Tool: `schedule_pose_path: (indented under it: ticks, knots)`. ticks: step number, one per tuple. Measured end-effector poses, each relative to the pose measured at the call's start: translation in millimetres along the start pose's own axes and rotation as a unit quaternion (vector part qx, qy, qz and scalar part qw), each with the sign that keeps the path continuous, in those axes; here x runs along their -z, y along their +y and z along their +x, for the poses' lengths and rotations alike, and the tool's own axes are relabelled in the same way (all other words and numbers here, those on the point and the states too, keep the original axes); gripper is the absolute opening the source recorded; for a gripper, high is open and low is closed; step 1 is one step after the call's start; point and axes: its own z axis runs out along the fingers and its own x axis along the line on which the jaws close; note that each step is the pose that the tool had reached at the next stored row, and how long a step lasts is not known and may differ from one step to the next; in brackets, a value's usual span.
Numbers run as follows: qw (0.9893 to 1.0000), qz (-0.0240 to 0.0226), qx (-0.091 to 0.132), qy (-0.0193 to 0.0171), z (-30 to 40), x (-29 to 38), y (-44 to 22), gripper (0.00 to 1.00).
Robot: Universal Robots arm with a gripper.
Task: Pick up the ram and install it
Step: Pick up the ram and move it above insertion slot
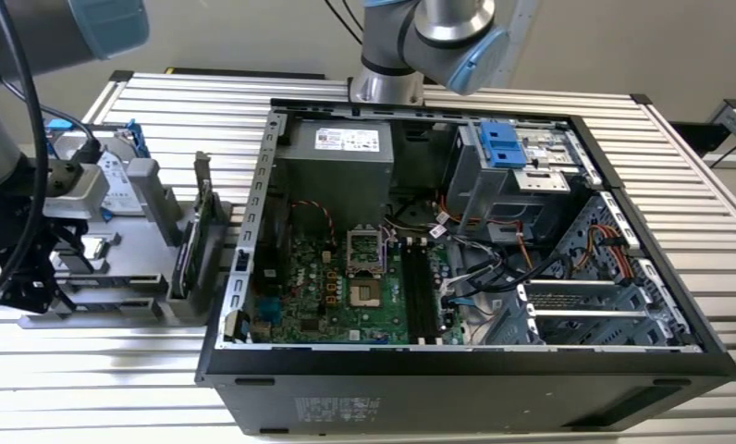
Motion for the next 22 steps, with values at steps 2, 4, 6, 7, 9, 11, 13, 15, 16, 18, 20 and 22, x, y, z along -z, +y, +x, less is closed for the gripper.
schedule_pose_path:
  ticks: [2,4,6,7,9,11,13,15,16,18,20,22]
  knots:
    - [1.0,0.0,0.0,0.0,0.0,-0.1,0.0,1.0]
    - [1.0,0.0,0.0,0.0,0.0,-0.4,0.0,1.0]
    - [1.0,0.0,0.0,0.0,0.0,-0.8,0.0,1.0]
    - [1.0,0.0,0.001,0.0,0.0,-1.0,0.0,1.0]
    - [1.0,0.0,0.001,0.0,0.0,-1.6,0.1,1.0]
    - [1.0,0.0,0.002,0.0,0.0,-2.2,0.2,1.0]
    - [1.0,0.0,0.004,-0.0001,0.0,-2.8,0.3,1.0]
    - [1.0,0.0,0.005,-0.0001,0.0,-3.3,0.3,1.0]
    - [1.0,0.0001,0.005,-0.0001,0.0,-3.4,0.3,1.0]
    - [1.0,0.0,0.005,-0.0001,0.0,-3.5,0.3,1.0]
    - [1.0,0.0,0.005,-0.0001,0.0,-3.5,0.3,1.0]
    - [1.0,0.0,0.005,0.0,0.0,-3.8,0.3,1.0]
